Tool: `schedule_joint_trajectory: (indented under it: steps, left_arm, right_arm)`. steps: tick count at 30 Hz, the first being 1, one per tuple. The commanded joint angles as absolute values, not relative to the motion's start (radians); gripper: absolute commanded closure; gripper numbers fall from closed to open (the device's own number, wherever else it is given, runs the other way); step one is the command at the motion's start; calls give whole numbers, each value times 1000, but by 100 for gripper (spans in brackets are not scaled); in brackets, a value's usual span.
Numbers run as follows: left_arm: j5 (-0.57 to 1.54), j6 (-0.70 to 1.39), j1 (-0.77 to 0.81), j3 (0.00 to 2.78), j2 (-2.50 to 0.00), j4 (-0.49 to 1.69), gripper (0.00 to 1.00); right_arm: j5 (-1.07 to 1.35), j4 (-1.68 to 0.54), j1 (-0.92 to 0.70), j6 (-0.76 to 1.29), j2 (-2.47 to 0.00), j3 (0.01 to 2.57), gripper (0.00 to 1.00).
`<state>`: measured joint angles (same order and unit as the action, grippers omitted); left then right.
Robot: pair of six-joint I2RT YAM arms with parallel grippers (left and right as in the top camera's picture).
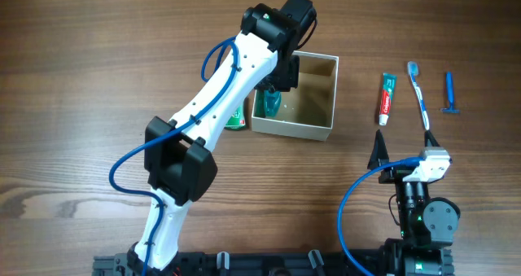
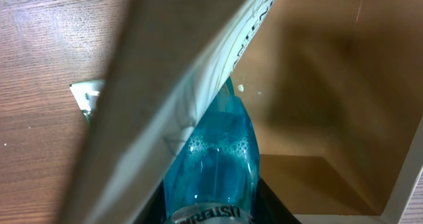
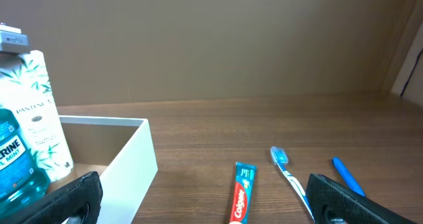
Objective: Pack container
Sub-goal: 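Lower the bottle into the box beside the tube and release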
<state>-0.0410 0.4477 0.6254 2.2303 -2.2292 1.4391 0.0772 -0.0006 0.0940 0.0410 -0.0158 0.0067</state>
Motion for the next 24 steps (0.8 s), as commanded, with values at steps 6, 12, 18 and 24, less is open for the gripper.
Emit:
schedule_joint_trajectory:
  steps: [6, 12, 18, 24]
  left_arm:
    - [-43, 457, 624, 2242, -2267, 1444, 55]
    - [-43, 457, 624, 2242, -2267, 1444, 49]
    - [-43, 457, 624, 2243, -2267, 1444, 50]
    - [-43, 457, 624, 2243, -2265, 1440, 55]
  right_arm:
    - [60, 2, 88, 55, -14, 5, 0]
    - [60, 2, 88, 55, -14, 5, 0]
    - [60, 2, 88, 55, -14, 5, 0]
    - [60, 2, 88, 55, -14, 5, 0]
